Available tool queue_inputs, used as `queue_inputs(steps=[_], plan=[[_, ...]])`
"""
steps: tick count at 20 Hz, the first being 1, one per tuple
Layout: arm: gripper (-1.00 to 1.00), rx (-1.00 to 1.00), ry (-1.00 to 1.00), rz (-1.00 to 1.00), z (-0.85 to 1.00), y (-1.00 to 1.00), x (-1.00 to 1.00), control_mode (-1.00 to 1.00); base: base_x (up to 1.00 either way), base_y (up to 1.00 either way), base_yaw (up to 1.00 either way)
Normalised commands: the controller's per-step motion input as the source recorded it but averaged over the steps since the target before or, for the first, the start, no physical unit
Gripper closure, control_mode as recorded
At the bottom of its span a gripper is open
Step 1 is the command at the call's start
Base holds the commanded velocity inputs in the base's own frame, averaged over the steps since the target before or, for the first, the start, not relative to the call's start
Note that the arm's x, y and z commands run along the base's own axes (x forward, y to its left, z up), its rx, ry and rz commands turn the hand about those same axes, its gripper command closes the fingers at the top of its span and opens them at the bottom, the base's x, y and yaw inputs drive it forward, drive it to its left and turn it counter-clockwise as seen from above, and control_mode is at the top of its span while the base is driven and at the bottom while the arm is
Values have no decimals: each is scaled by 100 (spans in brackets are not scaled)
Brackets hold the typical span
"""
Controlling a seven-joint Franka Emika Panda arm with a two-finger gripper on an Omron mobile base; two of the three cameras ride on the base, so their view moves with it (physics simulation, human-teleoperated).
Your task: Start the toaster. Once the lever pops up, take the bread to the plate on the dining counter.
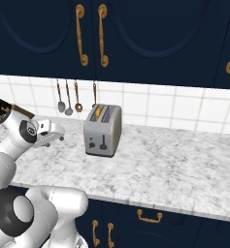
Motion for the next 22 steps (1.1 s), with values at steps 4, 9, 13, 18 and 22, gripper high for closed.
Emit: queue_inputs(steps=[4, 9, 13, 18, 22], plan=[[-100, 0, 0, 0, 0, 0, 0, -100, 0, 0, 0], [-100, 0, 0, 0, 0, 0, 0, -100, 0, 0, 0], [-100, 0, 0, 0, 0, 0, 0, -100, 0, 0, 0], [-100, 0, 0, 0, 0, 0, 0, -100, 0, 0, 0], [-100, 0, 0, 0, 0, 0, 0, -100, 0, 0, 0]])
